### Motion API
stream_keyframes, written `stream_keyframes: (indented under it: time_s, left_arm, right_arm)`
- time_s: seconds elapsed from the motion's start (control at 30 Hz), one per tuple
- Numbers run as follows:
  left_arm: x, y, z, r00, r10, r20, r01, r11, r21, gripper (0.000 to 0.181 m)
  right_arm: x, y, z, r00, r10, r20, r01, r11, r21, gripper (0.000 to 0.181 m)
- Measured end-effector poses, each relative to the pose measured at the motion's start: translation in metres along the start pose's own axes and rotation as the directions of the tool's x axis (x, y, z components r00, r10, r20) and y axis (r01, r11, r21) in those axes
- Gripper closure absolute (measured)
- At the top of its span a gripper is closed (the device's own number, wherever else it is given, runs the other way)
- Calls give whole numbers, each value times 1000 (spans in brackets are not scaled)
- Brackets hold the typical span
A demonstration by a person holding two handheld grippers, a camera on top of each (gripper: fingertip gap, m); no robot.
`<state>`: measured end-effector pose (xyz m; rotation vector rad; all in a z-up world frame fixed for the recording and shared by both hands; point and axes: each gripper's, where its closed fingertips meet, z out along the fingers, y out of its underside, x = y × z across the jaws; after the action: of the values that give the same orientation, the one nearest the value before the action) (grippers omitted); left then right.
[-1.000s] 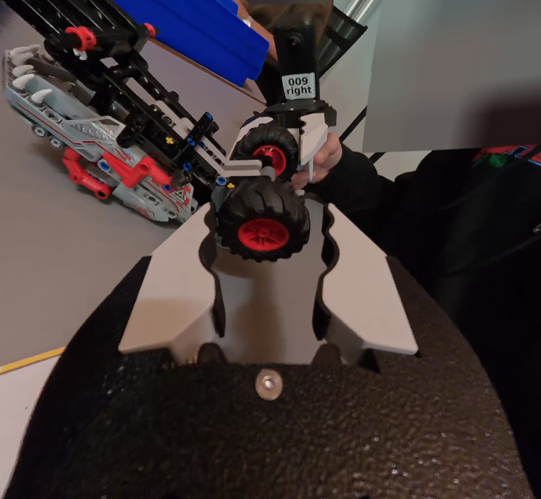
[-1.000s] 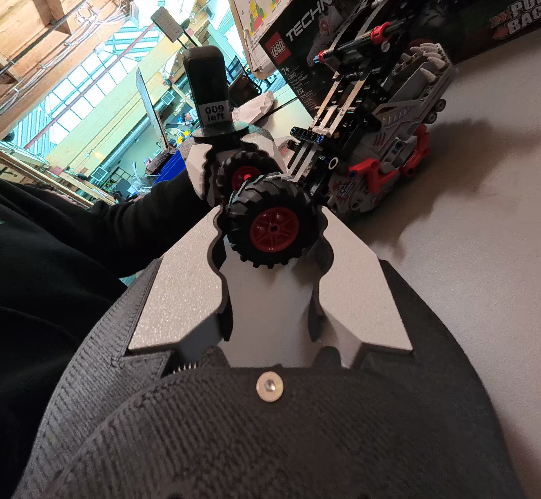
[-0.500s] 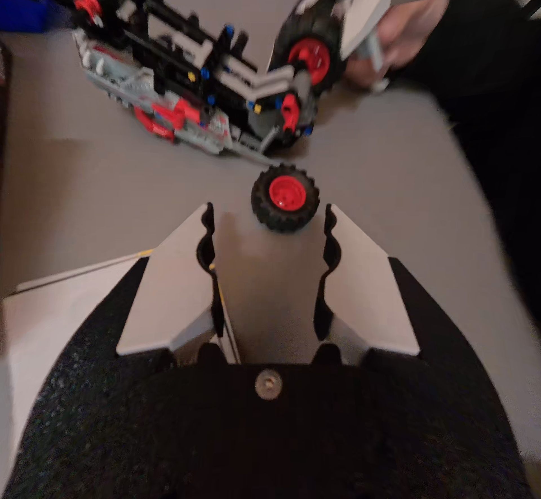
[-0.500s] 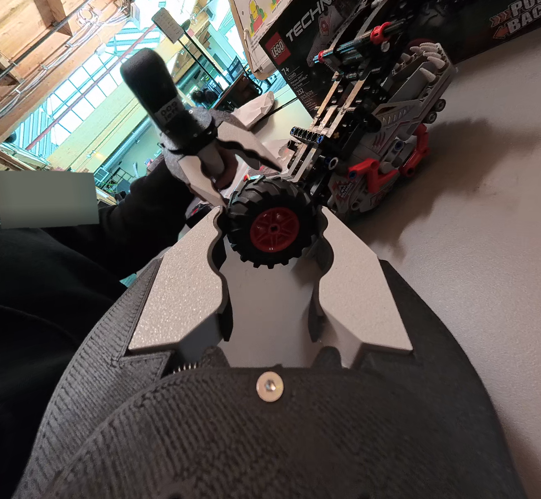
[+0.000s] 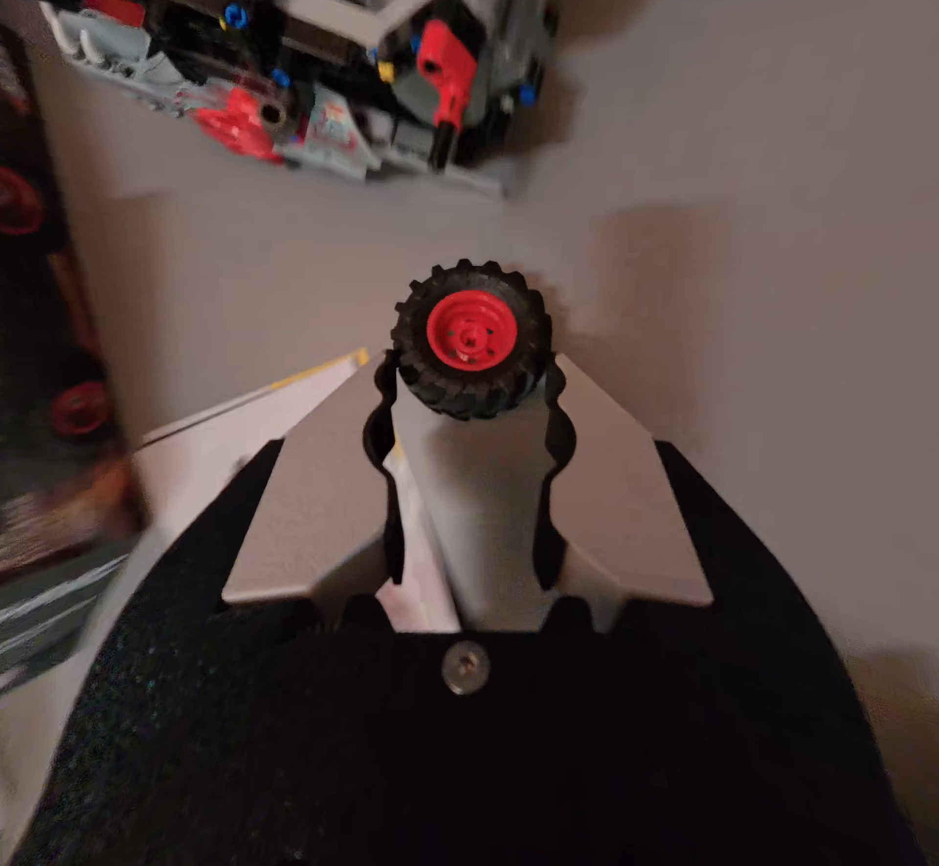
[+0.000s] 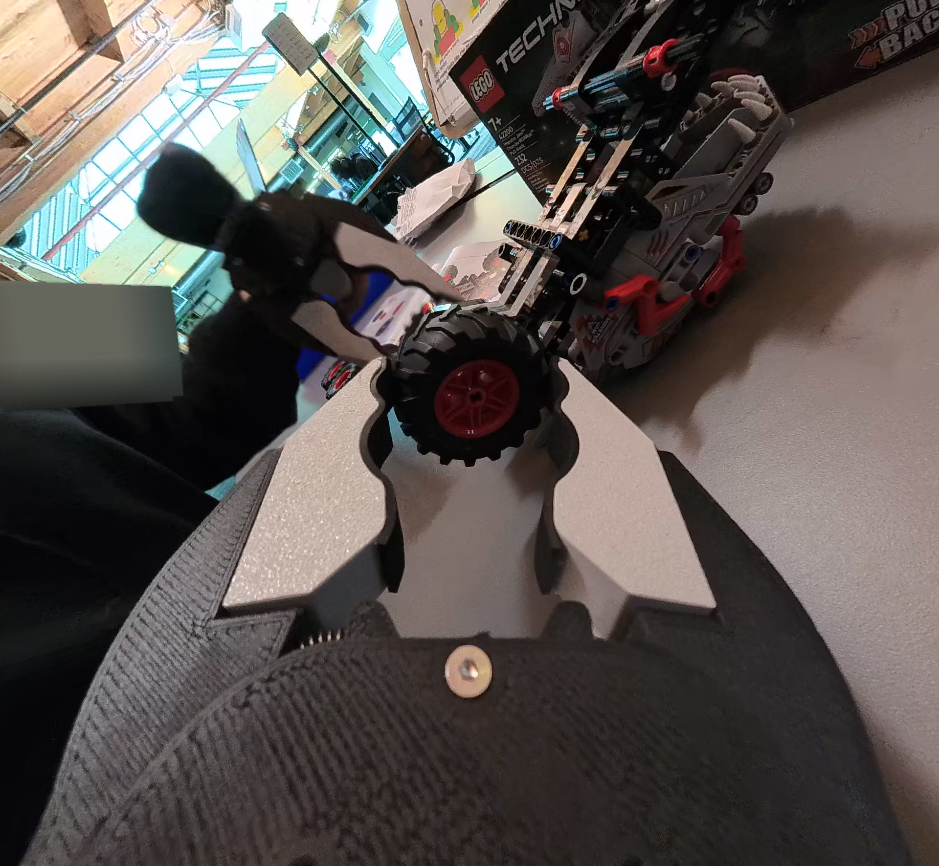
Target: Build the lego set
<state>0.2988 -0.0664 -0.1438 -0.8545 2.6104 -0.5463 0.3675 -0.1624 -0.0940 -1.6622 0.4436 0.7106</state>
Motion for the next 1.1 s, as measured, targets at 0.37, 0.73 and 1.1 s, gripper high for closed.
stream_keyframes:
  time_s: [0.37, 0.73, 1.1]
  left_arm:
    - [18, 22, -24, 476, 871, -119, -702, 295, -648, 131]
    - [34, 0, -24, 960, 269, -75, -276, 954, -115, 116]
    - [33, 16, 4, 977, 82, -198, -98, 992, -74, 126]
  right_arm:
    - [0, 1, 1, 1000, 5, 5, -5, 1000, -3, 121]
    - [0, 1, 1, 1000, 5, 5, -5, 1000, -3, 121]
    - [0, 1, 1, 1000, 8, 7, -8, 1000, -4, 121]
